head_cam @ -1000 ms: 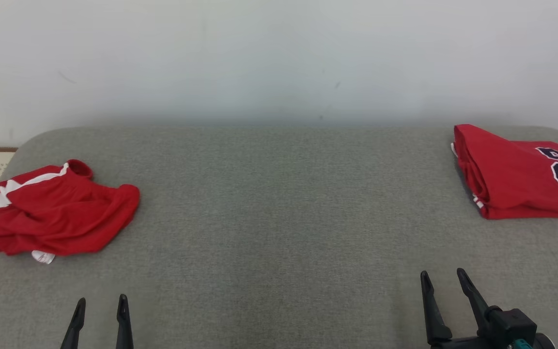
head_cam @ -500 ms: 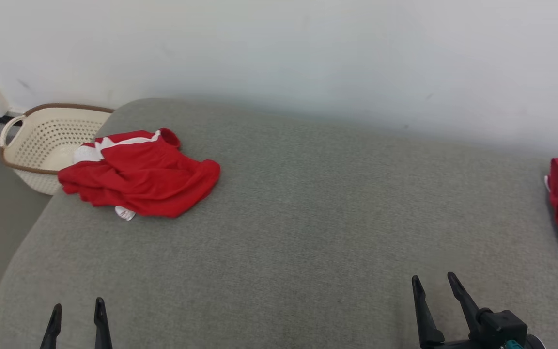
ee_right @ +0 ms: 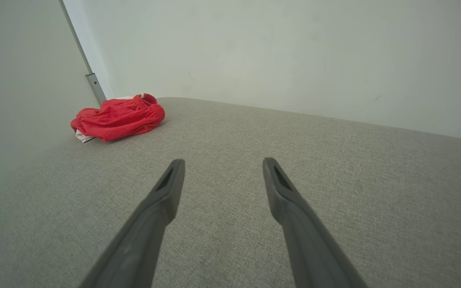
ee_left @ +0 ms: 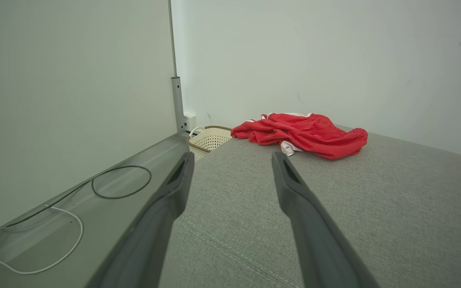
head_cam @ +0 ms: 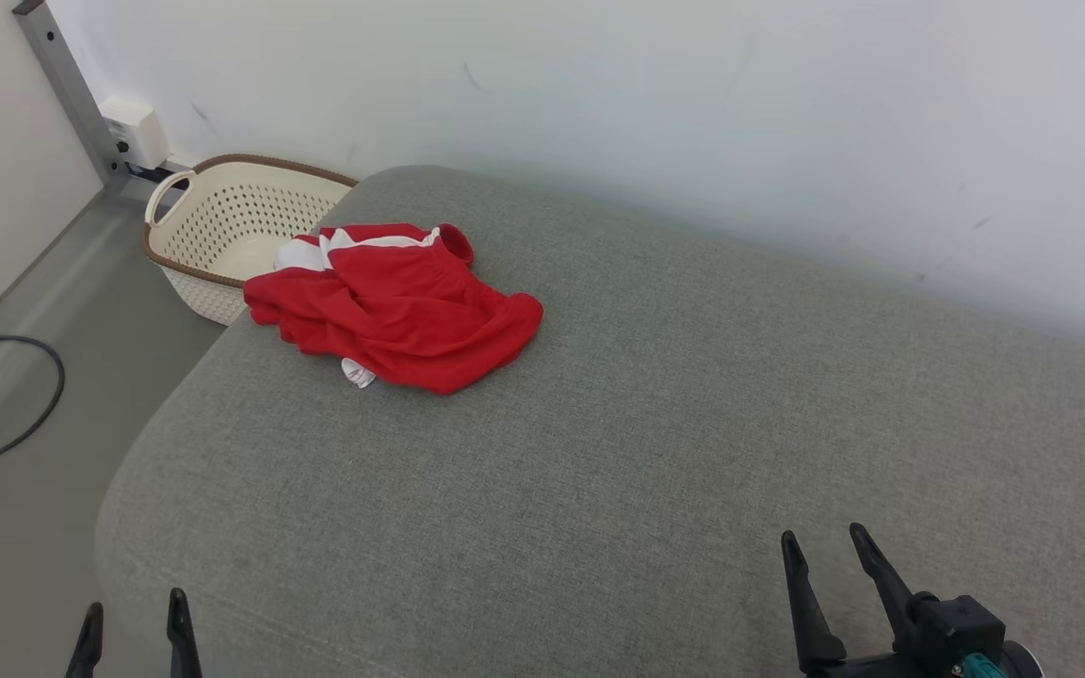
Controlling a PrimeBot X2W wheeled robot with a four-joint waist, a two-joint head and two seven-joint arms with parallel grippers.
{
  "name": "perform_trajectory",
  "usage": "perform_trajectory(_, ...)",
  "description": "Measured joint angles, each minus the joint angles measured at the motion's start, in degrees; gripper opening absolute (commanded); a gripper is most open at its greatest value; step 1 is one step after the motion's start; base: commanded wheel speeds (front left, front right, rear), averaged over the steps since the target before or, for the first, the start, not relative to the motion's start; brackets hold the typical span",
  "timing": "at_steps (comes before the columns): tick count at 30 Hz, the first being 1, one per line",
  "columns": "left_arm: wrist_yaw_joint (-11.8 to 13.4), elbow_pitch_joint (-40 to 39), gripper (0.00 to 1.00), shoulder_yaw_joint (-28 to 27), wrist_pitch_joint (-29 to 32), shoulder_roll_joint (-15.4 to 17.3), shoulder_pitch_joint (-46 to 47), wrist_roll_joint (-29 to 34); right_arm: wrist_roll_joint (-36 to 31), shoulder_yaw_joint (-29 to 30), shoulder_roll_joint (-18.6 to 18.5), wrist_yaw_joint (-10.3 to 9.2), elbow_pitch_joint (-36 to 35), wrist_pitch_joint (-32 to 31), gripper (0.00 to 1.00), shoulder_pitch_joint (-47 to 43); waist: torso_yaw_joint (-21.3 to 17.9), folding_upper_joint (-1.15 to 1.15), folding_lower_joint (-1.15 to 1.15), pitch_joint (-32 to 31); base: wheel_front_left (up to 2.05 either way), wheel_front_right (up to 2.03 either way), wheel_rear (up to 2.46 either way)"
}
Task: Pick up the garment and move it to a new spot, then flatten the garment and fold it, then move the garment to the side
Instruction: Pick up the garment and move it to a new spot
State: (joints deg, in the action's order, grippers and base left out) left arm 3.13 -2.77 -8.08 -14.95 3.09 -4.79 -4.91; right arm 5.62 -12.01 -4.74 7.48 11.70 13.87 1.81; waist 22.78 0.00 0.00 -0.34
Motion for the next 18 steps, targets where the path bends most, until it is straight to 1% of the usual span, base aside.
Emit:
perform_trajectory(6,0.08,-0.05,1.0,-0.52,0.0,-0.02,-0.05,-0.38,0.29,-0.78,0.01,0.01,0.18,0.01,1.0,0.23,-0.08,0.0,0.0,0.01,0.0,0.0,0.0)
perform_trajectory(11,-0.05,0.75,1.0,-1.48,0.0,-0.02,1.71,-1.75,0.6,-1.43,-0.18,0.0,-0.1,-0.1,1.0,1.52,-1.5,0.0,0.0,0.66,0.0,0.0,0.0)
perform_trajectory(14,-1.19,1.68,1.0,-1.96,0.0,0.57,5.39,-2.74,0.82,-2.1,-0.31,0.0,-0.62,-0.24,1.0,2.66,-2.81,0.0,0.0,1.34,0.0,0.0,0.0)
perform_trajectory(18,-3.36,4.52,1.0,-1.9,-0.01,2.78,11.98,-3.57,0.93,-3.36,-0.53,0.01,-0.75,-0.24,1.0,3.95,-5.12,0.0,0.0,2.43,0.0,0.0,0.0)
